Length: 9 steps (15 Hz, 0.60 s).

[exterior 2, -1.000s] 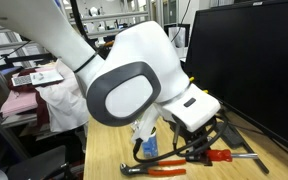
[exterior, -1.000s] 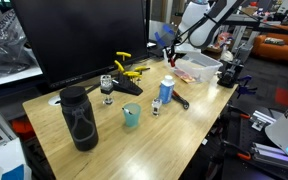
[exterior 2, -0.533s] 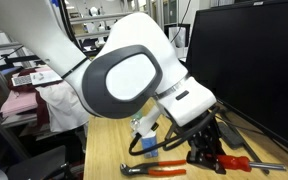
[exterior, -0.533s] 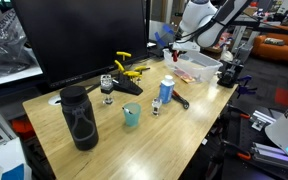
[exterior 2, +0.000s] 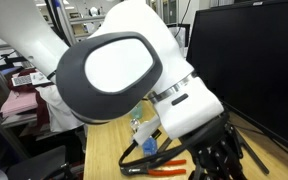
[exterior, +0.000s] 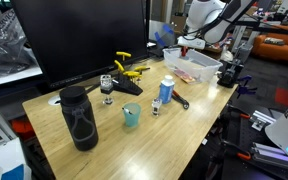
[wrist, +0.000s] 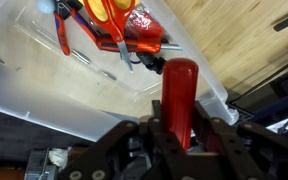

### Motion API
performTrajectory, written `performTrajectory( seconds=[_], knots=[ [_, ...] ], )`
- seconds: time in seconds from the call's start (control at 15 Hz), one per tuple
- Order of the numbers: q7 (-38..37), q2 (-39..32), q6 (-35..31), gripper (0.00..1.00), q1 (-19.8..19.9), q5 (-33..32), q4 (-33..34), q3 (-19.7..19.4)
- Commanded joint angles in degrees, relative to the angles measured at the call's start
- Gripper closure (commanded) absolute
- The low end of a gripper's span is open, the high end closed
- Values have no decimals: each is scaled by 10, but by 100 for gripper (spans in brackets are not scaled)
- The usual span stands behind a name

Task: Pick the screwdriver on the table and put it in the storage box

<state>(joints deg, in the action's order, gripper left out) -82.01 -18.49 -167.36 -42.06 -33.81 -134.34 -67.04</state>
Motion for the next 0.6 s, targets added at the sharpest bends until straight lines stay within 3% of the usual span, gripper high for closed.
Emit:
performTrajectory(
  seconds=[0.0, 0.33, 0.47, 0.53],
  knots=[
    [-21, -14, 27, 92, -20, -6, -6, -24],
    [-18, -31, 46, 91, 1, 6, -17, -12],
    [-13, -35, 47, 77, 9, 13, -21, -3],
    [-11, -38, 47, 54, 12, 17, -22, 1]
  ],
)
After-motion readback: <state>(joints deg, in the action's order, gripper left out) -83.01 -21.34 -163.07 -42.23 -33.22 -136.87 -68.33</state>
